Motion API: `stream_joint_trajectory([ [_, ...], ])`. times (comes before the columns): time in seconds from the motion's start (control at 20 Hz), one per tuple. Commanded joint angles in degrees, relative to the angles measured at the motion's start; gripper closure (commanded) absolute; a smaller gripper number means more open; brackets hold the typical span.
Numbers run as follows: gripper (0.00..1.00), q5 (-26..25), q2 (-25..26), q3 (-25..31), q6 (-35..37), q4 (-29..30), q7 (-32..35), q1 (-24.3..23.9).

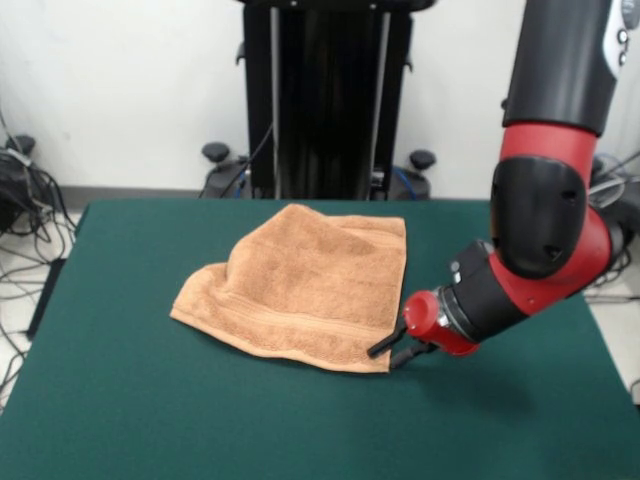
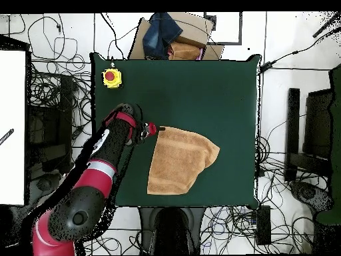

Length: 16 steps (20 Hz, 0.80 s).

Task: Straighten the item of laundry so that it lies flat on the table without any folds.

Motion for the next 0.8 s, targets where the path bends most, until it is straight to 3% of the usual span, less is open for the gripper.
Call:
stream_joint_trajectory([
  [0.05,0.0,-1.8,9.5,4.3,0.3,0.9,6.7,-1.9],
  [0.5,0.0,-2.5,9.4,3.1,3.5,1.4,5.7,-1.9],
  [0.8,0.0,-2.3,7.1,6.5,2.4,4.2,0.2,-2.9],
])
